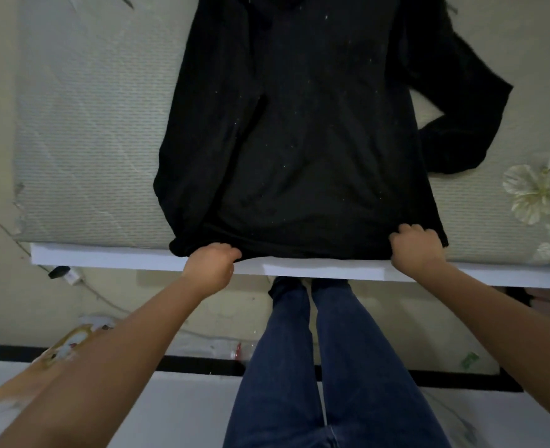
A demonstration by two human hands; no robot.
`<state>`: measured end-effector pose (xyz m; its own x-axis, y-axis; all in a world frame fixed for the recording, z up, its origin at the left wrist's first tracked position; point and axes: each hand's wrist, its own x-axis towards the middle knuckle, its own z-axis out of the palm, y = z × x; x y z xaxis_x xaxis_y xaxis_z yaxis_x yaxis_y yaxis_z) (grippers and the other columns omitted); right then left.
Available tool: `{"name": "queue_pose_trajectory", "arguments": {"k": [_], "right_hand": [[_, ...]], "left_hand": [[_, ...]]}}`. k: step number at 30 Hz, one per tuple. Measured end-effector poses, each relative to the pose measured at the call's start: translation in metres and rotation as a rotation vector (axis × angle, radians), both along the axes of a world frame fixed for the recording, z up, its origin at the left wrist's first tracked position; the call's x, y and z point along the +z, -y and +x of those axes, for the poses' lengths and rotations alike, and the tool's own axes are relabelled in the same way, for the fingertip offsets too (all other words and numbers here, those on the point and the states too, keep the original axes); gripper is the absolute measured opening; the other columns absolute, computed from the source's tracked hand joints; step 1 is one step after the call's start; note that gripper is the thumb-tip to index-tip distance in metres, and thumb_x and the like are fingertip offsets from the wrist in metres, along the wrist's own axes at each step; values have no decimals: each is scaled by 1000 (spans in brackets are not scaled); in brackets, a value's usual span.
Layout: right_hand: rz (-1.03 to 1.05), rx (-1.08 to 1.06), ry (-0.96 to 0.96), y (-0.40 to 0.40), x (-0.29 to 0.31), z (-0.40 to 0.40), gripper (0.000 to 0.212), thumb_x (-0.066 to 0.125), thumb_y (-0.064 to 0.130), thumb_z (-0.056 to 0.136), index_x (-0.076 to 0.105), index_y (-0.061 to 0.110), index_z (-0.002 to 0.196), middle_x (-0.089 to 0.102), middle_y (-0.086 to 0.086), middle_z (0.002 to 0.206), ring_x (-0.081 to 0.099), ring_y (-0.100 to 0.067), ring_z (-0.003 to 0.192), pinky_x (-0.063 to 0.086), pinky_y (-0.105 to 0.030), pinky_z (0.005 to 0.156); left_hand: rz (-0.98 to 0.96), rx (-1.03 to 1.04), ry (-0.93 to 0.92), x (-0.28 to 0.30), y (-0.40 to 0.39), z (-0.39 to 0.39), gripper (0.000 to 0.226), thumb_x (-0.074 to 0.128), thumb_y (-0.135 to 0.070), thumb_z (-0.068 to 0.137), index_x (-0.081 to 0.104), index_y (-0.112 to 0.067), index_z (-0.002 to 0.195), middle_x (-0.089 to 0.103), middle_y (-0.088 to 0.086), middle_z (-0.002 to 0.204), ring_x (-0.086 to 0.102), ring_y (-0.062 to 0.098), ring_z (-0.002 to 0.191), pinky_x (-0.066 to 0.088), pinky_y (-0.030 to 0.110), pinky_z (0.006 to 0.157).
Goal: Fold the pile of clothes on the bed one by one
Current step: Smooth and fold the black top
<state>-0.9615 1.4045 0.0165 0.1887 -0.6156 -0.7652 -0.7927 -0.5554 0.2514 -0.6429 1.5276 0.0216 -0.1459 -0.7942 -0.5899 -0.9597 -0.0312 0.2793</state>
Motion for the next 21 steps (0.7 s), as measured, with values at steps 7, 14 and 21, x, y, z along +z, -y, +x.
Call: {"name": "queue_pose_trajectory", "arguments": {"k": [7, 14, 21], "right_hand": [[-53, 0, 459, 26, -3, 76, 44, 43, 12, 89, 44, 4, 132, 42, -17, 133, 39, -30, 122, 34, -37, 94], [-9, 106, 500, 55, -17, 150, 57, 40, 15, 92, 20, 12, 145, 15, -10, 152, 11, -24, 141, 20, -37, 110], [7, 122, 679, 95, -7, 197, 49, 43, 12, 92, 33, 8, 140, 28, -11, 147, 22, -25, 138, 24, -35, 110]], "left_hand": [[-30, 836, 201, -1, 38, 39, 66, 63, -30, 84, 33, -4, 137, 38, 25, 133, 36, 39, 120, 33, 43, 99], [-188, 1416, -60, -9, 44, 89, 27, 38, -14, 96, 53, 3, 110, 58, 25, 107, 53, 35, 97, 34, 32, 74], [-265, 1717, -754, 34, 88, 174, 33, 42, 5, 90, 48, -5, 121, 61, 13, 97, 58, 18, 80, 50, 22, 67]]}}
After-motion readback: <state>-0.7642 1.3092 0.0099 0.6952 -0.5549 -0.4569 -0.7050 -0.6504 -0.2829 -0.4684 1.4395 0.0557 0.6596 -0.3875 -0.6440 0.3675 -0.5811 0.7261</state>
